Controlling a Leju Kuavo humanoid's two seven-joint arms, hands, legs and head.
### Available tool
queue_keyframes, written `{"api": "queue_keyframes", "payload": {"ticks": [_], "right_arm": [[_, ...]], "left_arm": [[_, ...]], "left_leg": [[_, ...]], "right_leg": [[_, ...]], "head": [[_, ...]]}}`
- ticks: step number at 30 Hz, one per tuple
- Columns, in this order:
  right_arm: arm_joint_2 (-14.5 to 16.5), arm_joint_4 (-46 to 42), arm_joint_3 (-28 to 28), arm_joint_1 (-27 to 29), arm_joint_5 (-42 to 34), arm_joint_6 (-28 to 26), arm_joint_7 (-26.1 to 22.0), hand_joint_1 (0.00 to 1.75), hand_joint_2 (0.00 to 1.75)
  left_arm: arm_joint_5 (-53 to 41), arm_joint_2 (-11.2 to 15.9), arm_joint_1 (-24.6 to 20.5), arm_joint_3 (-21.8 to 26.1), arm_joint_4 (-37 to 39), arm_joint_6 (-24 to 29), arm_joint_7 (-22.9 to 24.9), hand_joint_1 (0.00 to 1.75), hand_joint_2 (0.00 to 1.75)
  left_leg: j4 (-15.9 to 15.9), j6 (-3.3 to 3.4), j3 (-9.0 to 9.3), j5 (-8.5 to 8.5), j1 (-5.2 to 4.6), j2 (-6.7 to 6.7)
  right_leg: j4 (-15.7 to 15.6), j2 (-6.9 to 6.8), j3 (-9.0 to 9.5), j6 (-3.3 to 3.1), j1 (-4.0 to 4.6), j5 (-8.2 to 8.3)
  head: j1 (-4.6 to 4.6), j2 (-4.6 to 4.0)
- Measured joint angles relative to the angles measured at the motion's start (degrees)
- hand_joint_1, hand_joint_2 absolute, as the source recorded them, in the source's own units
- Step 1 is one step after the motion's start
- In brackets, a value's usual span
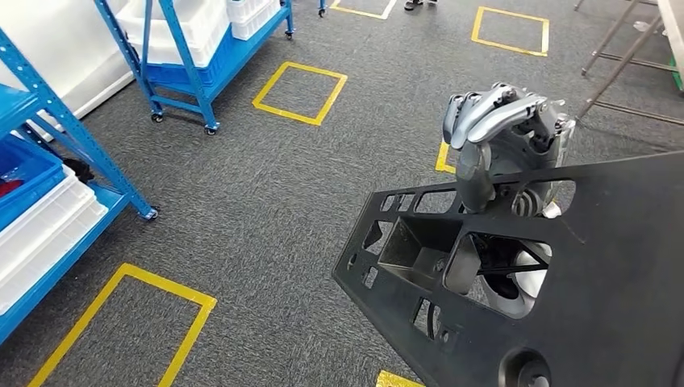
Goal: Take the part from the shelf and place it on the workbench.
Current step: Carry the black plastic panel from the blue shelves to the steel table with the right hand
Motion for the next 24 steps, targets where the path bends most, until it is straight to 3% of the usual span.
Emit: {"api": "queue_keyframes", "payload": {"ticks": [1,2,4,6,7,9,11,13,14,15,16,17,18,20,22,24], "right_arm": [[0.0,0.1,-0.1,0.2,0.0,0.0,0.0,1.75,1.75],[-0.1,0.1,-0.3,0.3,0.0,0.0,0.0,1.75,1.75],[-0.1,0.1,-0.4,0.3,0.0,0.1,0.0,1.75,1.75],[-0.1,0.3,-0.5,0.2,0.0,0.2,0.0,1.75,1.75],[-0.1,0.4,-0.5,0.2,0.0,0.2,0.0,1.75,1.75],[-0.2,0.6,-0.6,0.3,0.1,0.1,0.0,1.75,1.75],[-0.2,0.8,-0.9,0.3,0.2,0.1,-0.1,1.75,1.75],[-0.3,1.1,-1.1,0.2,0.3,0.0,0.0,1.75,1.75],[-0.3,1.3,-1.1,0.2,0.3,0.0,0.0,1.75,1.75],[-0.3,1.6,-1.3,0.3,0.4,0.0,0.1,1.75,1.75],[-0.3,1.8,-1.4,0.4,0.4,0.0,0.2,1.75,1.75],[-0.4,2.0,-1.7,0.4,0.3,-0.1,0.2,1.75,1.75],[-0.4,2.3,-1.8,0.4,0.2,-0.1,0.1,1.75,1.75],[-0.5,2.7,-2.1,0.4,0.0,-0.1,0.0,1.75,1.75],[-0.6,3.1,-2.2,0.5,-0.2,0.0,-0.2,1.75,1.75],[-0.6,3.4,-2.3,0.6,-0.3,0.0,-0.1,1.75,1.75]], "left_arm": [[0.0,0.1,0.0,0.0,0.0,0.0,0.0,0.00,1.75],[0.0,0.1,-0.1,0.0,0.0,0.2,0.1,0.00,1.75],[0.0,0.2,-0.2,0.0,0.0,0.9,0.5,0.00,1.75],[0.0,0.4,-0.1,0.3,0.0,1.5,1.0,0.00,1.75],[0.0,0.5,-0.1,0.4,0.0,1.7,1.3,0.00,1.75],[0.0,0.8,-0.1,0.9,0.0,1.8,1.5,0.00,1.75],[-0.1,1.1,-0.2,1.4,0.0,2.0,1.4,0.00,1.75],[-0.2,1.8,0.0,2.1,0.0,2.3,1.3,0.00,1.75],[-0.3,2.2,0.2,2.4,0.0,2.5,1.2,0.00,1.75],[-0.2,2.7,0.4,2.8,0.0,2.6,1.3,0.00,1.75],[-0.2,3.1,0.5,3.1,0.0,2.7,1.4,0.00,1.75],[-0.1,3.5,0.6,3.3,0.1,2.8,1.6,0.00,1.75],[-0.1,3.9,0.6,3.5,0.1,2.8,1.7,0.00,1.75],[0.0,4.4,0.6,4.0,0.1,2.8,2.1,0.00,1.75],[-0.1,4.6,0.6,4.3,0.1,2.8,2.3,0.00,1.75],[-0.1,4.7,0.5,4.4,0.1,2.8,2.3,0.00,1.75]], "left_leg": [[0.0,0.01,0.04,-0.10,-0.10,0.78],[0.0,-0.05,0.15,-0.23,-0.17,1.51],[0.1,-0.38,0.50,-0.63,-0.39,2.74],[0.2,-0.90,0.77,-1.03,-0.69,3.80],[0.2,-1.17,0.86,-1.18,-0.80,4.35],[0.2,-1.72,1.07,-1.49,-0.77,5.32],[2.2,-2.20,0.46,-3.04,-0.51,3.65],[8.9,-2.55,-2.55,-6.47,-0.22,0.57],[12.9,-2.70,-4.59,-8.08,-0.17,-0.26],[16.0,-2.83,-6.28,-8.82,-0.15,-0.66],[17.0,-2.91,-7.10,-8.38,-0.12,-0.82],[15.5,-2.93,-6.75,-6.77,-0.07,-0.90],[12.1,-2.92,-5.46,-4.43,0.02,-1.16],[4.6,-2.81,-2.23,-1.12,0.35,-3.30],[1.5,-2.49,-0.85,-0.55,0.43,-5.07],[1.2,-1.83,-0.76,-0.36,0.24,-4.45]], "right_leg": [[0.2,-0.18,-0.09,0.02,-0.02,0.50],[-1.9,-0.52,1.09,-0.06,-0.01,1.97],[-10.0,-2.63,5.59,-0.53,0.34,5.35],[-15.2,-4.30,8.31,-1.41,0.97,6.61],[-15.8,-4.30,8.45,-1.81,1.26,6.44],[-16.1,-2.95,8.41,-2.57,1.22,6.64],[-16.7,-1.78,8.73,-3.27,0.92,6.93],[-16.9,-0.56,8.93,-3.76,0.81,7.03],[-16.9,0.14,8.93,-3.87,0.83,7.03],[-16.8,0.96,8.93,-3.92,0.85,7.01],[-16.7,1.79,8.93,-3.91,0.84,7.00],[-16.6,2.61,8.94,-3.85,0.81,6.97],[-16.4,3.40,8.95,-3.75,0.75,6.90],[-15.8,4.83,8.74,-3.34,0.64,6.74],[-15.6,6.08,8.25,-2.62,0.47,6.88],[-15.7,7.23,7.88,-1.78,0.26,7.24]], "head": [[0.01,0.00],[0.01,0.00],[0.02,0.00],[0.00,0.00],[-0.01,0.00],[-0.01,0.00],[-0.01,0.00],[-0.01,0.00],[-0.01,0.00],[-0.01,0.00],[-0.01,0.00],[-0.01,0.00],[-0.01,0.00],[-0.01,0.00],[-0.02,0.00],[-0.02,0.00]]}}
